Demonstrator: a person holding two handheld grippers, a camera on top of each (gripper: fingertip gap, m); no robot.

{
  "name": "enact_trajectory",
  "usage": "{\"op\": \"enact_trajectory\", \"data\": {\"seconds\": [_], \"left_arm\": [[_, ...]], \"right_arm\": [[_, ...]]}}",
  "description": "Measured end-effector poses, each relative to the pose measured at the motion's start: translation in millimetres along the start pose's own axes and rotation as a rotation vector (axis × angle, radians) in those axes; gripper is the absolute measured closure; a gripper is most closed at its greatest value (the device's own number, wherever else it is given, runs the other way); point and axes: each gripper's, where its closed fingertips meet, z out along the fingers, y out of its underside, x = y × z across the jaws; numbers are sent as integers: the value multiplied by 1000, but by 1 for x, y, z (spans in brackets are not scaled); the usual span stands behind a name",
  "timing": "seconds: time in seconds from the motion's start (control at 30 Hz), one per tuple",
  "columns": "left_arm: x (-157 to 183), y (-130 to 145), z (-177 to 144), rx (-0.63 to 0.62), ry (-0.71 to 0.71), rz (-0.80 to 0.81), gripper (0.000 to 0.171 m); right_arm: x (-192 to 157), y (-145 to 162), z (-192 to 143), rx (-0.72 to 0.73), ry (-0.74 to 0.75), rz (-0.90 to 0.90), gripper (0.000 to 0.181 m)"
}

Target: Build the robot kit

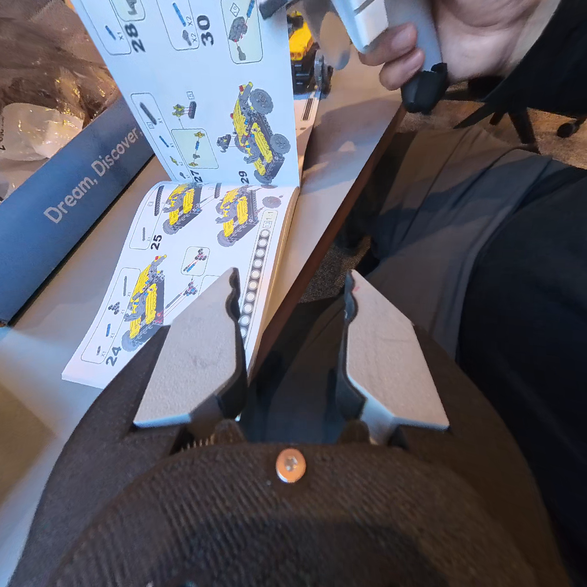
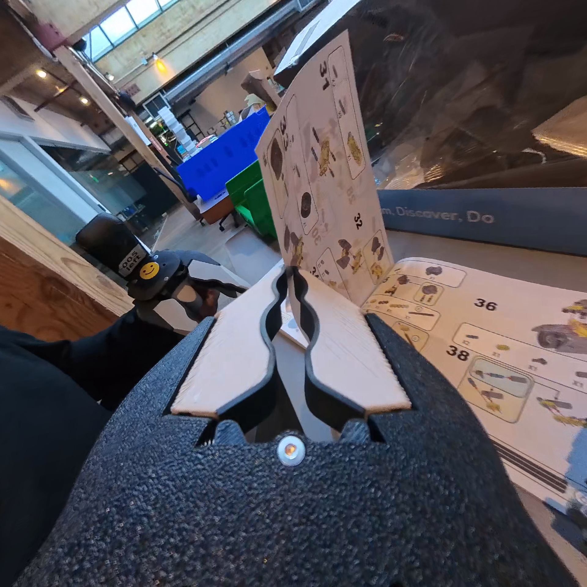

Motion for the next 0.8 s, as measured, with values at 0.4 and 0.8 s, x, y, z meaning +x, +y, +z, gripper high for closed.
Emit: {"op": "enact_trajectory", "data": {"seconds": [0.4, 0.8], "left_arm": [[-2, -2, 0, 3, -12, -4, 105], [-4, -8, 0, 32, -23, -13, 103]], "right_arm": [[-2, 0, 1, 1, -12, -14, 181], [-13, 4, 13, -28, -58, -25, 181]]}}
